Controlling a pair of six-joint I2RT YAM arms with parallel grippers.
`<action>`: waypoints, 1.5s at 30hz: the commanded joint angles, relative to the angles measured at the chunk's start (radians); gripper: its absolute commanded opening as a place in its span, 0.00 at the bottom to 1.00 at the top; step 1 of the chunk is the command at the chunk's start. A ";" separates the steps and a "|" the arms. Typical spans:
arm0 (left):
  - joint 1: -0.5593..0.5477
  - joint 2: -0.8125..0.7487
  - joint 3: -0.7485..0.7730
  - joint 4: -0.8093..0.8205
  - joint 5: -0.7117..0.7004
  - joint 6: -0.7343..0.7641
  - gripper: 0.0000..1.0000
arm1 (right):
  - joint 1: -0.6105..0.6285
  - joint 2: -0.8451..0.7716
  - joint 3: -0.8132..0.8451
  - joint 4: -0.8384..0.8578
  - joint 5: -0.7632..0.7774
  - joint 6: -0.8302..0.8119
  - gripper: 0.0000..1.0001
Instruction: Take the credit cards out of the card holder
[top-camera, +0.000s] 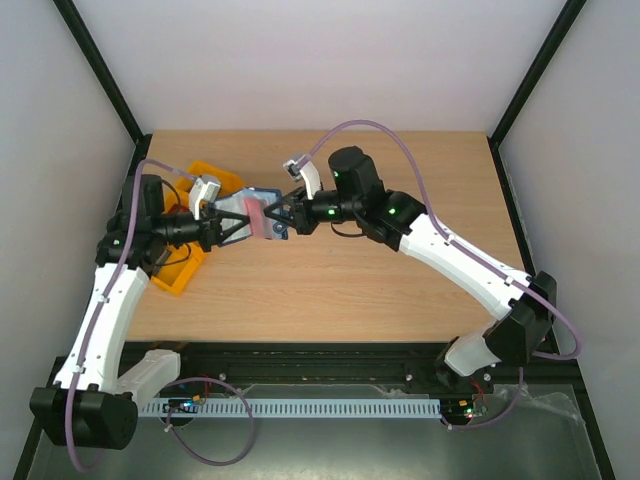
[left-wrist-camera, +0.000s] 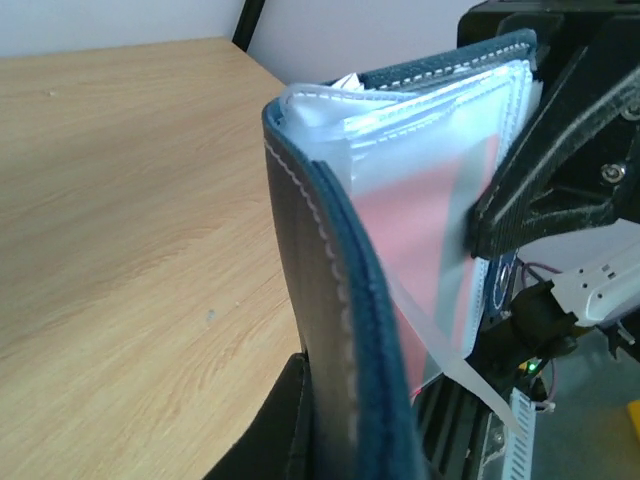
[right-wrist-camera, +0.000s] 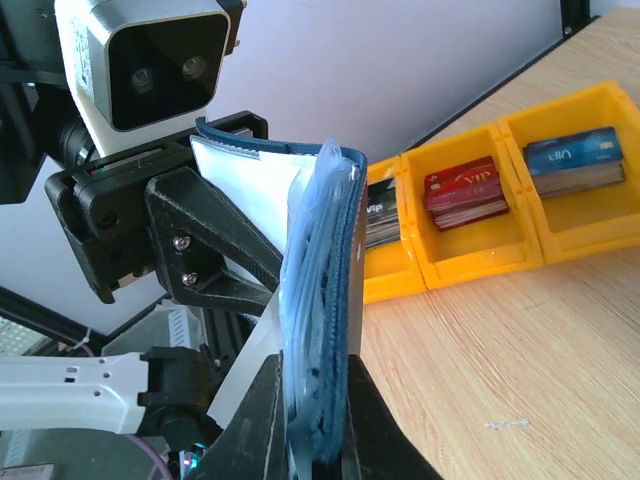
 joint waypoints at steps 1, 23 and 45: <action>-0.005 0.014 -0.054 0.095 0.073 -0.095 0.02 | 0.016 0.006 0.001 0.081 -0.056 -0.004 0.04; 0.082 0.009 -0.076 0.150 0.186 -0.164 0.02 | -0.009 -0.044 -0.085 0.101 0.031 -0.038 0.25; 0.080 0.000 -0.089 0.141 0.175 -0.145 0.02 | 0.070 0.090 -0.035 0.202 0.043 0.059 0.55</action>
